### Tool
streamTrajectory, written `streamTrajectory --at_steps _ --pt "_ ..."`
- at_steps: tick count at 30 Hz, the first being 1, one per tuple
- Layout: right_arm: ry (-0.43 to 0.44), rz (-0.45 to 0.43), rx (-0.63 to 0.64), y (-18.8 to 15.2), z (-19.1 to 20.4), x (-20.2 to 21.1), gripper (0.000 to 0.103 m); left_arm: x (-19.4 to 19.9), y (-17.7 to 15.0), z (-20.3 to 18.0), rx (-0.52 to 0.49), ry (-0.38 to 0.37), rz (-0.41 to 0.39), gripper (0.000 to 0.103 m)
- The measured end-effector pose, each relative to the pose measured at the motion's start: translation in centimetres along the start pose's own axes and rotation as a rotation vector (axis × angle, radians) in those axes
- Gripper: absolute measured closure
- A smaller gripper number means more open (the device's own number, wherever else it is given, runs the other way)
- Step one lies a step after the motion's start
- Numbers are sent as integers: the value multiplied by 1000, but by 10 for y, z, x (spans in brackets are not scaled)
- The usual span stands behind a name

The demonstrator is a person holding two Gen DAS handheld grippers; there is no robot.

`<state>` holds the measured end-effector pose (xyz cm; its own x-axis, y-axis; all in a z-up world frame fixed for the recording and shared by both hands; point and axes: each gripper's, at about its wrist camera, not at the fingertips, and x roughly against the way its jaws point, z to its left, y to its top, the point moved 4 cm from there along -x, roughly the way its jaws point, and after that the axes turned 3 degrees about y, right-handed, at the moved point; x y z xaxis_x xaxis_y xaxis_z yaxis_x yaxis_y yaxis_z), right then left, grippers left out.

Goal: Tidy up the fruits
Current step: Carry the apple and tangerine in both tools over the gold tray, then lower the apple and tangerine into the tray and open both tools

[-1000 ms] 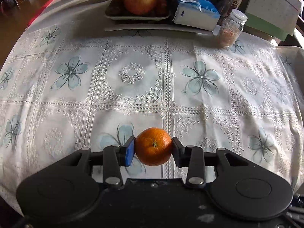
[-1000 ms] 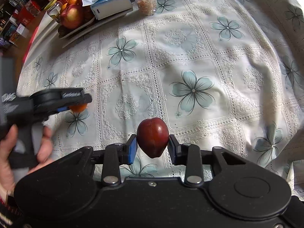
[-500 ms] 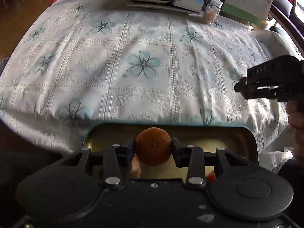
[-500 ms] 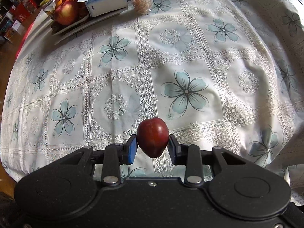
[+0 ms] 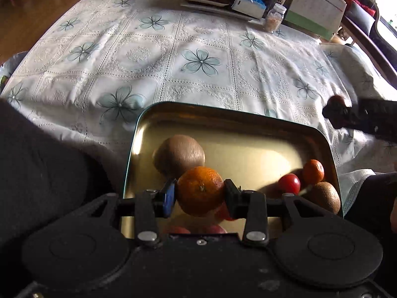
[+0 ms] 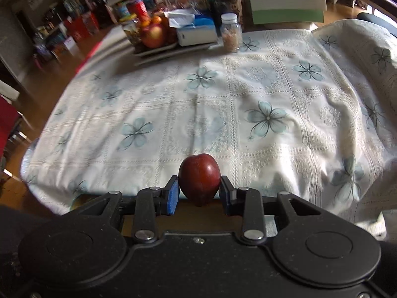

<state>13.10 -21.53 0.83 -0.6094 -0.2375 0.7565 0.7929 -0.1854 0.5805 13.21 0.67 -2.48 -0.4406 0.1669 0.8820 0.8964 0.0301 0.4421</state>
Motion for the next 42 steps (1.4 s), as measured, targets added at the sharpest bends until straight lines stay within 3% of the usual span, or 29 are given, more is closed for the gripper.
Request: streamTrajectory --at_steps 8,14,21,24,34,42 --pt "37 -42 -36 -54 11 32 59 8 -23 6 20 -7 -30 63" --pt "7 -46 1 -88 28 40 59 11 -28 1 -9 46 -67 63" --pt "-7 -46 103 -124 52 46 59 3 -23 11 79 31 -31 63" --pt "-2 -55 138 -129 59 48 59 4 -23 15 109 30 -28 63" --pt "-6 -127 220 -134 74 53 56 12 -24 7 51 35 -77 64" --pt "-28 -56 198 -134 70 43 56 13 -32 5 33 49 -62 64"
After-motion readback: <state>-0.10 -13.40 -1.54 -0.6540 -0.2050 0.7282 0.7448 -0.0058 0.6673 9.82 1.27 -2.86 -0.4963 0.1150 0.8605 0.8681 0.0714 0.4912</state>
